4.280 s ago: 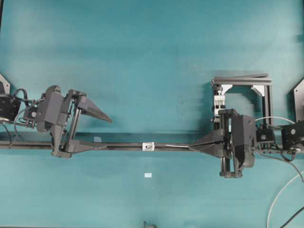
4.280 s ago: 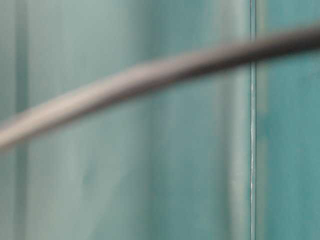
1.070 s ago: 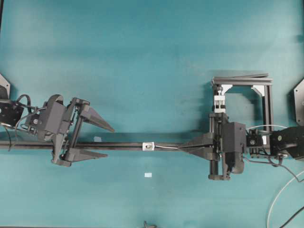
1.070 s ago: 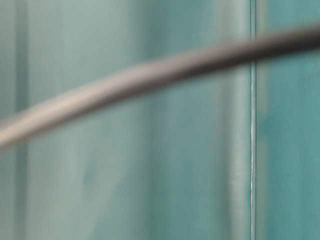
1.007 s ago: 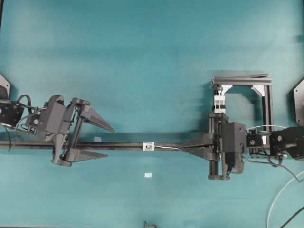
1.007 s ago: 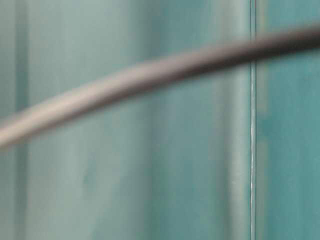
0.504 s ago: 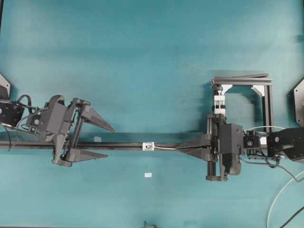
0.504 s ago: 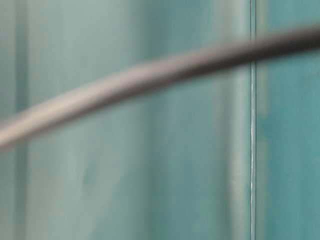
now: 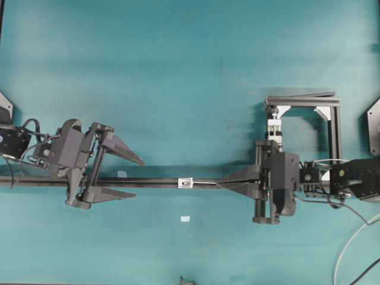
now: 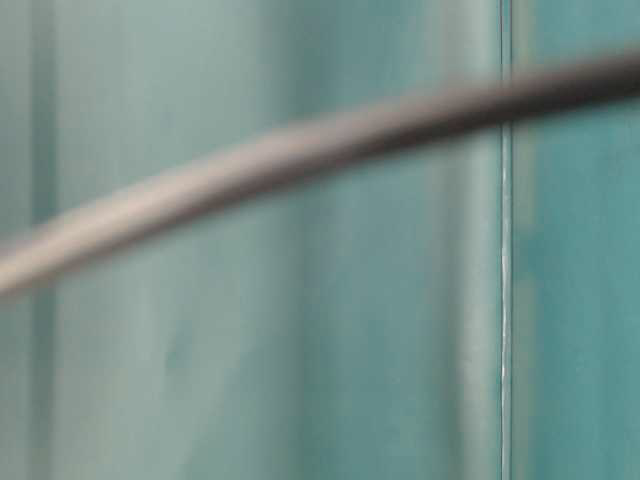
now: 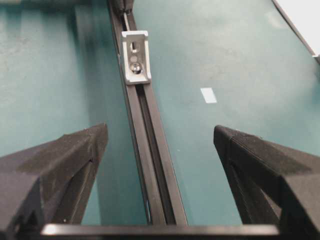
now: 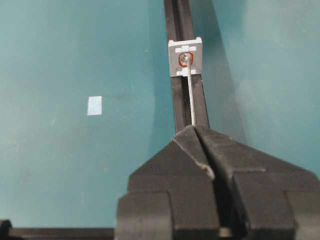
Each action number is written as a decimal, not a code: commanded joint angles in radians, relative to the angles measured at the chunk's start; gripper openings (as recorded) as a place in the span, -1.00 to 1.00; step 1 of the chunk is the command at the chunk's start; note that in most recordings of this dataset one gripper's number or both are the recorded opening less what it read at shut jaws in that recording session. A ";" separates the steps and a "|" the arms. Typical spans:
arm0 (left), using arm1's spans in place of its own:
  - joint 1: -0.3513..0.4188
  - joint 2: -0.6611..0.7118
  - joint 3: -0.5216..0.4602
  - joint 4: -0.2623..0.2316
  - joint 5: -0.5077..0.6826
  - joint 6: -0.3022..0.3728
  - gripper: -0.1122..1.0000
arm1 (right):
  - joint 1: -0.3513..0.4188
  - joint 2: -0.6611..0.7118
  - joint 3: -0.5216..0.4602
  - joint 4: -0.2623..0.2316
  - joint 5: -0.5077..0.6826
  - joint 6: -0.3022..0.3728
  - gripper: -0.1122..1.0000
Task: Insert the wire through the hole in the metal fitting marked with a red label.
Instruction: 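Move the left gripper to the fitting and grasp the protruding wire tip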
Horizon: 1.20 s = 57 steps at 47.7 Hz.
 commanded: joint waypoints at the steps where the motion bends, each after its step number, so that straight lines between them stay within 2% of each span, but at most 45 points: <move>1: -0.003 -0.011 -0.015 0.003 0.005 0.002 0.16 | -0.006 -0.008 -0.021 0.000 -0.006 -0.002 -0.81; 28: 0.006 -0.011 -0.067 0.003 0.089 -0.005 0.11 | -0.031 0.021 -0.067 -0.005 -0.005 -0.005 -0.81; 33: 0.009 -0.011 -0.075 0.003 0.097 -0.008 0.03 | -0.034 0.029 -0.080 -0.005 -0.002 -0.028 -0.81; 42: 0.011 -0.011 -0.089 0.000 0.112 -0.012 0.02 | -0.038 0.034 -0.114 -0.005 0.012 -0.083 -0.81; 57: 0.011 -0.008 -0.130 -0.002 0.173 -0.014 0.02 | -0.051 0.052 -0.141 -0.005 0.031 -0.092 -0.81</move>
